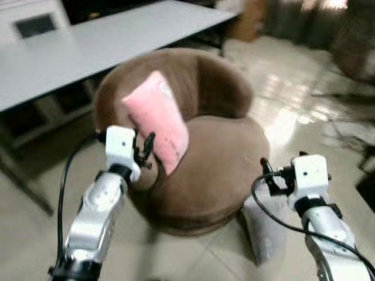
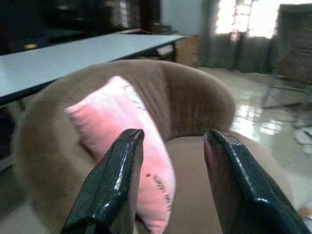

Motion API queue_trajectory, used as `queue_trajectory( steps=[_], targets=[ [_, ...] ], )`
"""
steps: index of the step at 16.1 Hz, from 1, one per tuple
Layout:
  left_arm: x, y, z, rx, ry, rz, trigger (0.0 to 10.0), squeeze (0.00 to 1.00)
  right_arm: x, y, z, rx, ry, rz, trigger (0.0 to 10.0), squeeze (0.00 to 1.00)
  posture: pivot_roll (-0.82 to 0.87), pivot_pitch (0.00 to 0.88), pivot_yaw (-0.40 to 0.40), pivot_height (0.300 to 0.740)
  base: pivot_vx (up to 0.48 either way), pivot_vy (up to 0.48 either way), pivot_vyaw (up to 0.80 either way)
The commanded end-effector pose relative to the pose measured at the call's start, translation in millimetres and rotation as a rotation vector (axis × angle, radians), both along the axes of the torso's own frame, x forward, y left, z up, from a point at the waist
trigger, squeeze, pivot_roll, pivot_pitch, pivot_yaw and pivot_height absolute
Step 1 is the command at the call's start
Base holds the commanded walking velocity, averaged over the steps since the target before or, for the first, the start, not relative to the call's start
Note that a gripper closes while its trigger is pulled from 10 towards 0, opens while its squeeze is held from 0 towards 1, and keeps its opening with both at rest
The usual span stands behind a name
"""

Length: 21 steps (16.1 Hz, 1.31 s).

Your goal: Move the pillow to the sofa from floor

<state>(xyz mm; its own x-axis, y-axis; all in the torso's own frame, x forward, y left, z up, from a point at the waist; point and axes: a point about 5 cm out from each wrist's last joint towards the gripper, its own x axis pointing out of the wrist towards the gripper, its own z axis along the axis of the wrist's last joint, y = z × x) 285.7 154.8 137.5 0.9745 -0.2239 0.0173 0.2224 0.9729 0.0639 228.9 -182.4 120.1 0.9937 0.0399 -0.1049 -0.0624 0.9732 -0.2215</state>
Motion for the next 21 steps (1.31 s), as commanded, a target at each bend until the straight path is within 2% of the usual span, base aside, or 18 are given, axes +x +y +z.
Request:
queue_trajectory(
  steps=[1, 6, 13, 20, 21],
  targets=[
    [0.3, 7.1, -4.2, 0.019, 0.023, 0.030, 10.0, 0.00, 1.9, 3.4, 1.1, 0.009, 0.005, 0.013, 10.0, 0.00, -0.06, 0.027, 0.058, 0.740, 0.000, -0.480, 0.80],
    [1.1, 5.9, -4.5, 0.028, 0.021, 0.024, 10.0, 0.00, 0.8, 0.8, -2.1, 0.009, 0.016, 0.002, 10.0, 0.00, -0.06, 0.032, 0.062, 0.740, 0.000, -0.480, 0.80],
    [2.4, 6.2, -2.9, 0.037, 0.018, 0.026, 10.0, 0.00, 1.8, -4.6, -4.2, 0.043, 0.018, -0.040, 10.0, 0.00, -0.06, 0.053, 0.068, 0.740, 0.000, -0.480, 0.00],
    [2.2, 6.1, -2.4, 0.036, 0.016, 0.034, 10.0, 0.00, 3.7, -1.5, -4.4, 0.019, 0.016, 0.011, 10.0, 0.00, -0.06, 0.060, 0.066, 0.740, 0.000, -0.480, 0.00],
    [1.7, 5.9, -2.3, 0.036, 0.016, 0.033, 10.0, 0.00, 3.1, -0.6, -5.2, 0.013, 0.019, 0.023, 10.0, 0.00, -0.06, 0.060, 0.066, 0.740, 0.000, -0.480, 0.80]
  ],
)
